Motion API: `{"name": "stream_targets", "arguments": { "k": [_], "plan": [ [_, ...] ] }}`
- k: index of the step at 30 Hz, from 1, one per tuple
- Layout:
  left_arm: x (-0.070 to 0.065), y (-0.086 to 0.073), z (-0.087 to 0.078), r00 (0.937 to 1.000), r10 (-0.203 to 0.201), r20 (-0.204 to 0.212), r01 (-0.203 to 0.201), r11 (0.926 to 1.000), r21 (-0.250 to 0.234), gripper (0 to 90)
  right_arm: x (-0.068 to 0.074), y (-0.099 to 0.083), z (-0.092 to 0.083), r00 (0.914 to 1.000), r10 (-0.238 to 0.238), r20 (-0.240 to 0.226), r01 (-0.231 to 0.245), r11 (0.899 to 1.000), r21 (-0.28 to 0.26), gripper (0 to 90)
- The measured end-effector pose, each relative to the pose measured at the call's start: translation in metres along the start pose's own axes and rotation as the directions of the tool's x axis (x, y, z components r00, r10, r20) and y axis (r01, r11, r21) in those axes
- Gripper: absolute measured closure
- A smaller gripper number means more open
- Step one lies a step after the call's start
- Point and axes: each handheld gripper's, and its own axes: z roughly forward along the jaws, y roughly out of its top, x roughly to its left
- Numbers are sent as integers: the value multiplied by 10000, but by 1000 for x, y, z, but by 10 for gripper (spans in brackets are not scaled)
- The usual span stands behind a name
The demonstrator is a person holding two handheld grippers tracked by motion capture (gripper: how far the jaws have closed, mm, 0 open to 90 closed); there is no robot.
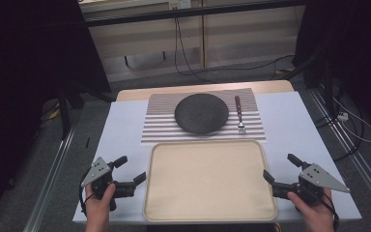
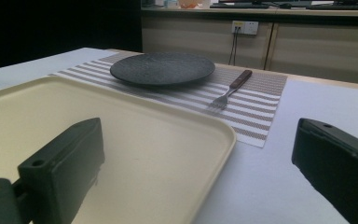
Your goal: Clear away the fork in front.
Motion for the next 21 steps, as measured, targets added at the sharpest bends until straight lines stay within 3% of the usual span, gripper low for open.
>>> {"name": "stream_targets", "arguments": {
  "k": [16, 21],
  "plan": [
    [2, -1, -1, 10000, -58, 27, 58, 10000, -20, 27, -13, 15, 25, 9994, -202, 289, 195, 9995, 235, 17],
    [3, -1, -2, 9999, -114, -3, 114, 9999, -86, 27, -20, 21, 44, 9987, -268, 426, 250, 9988, 430, 17]
  ]
}}
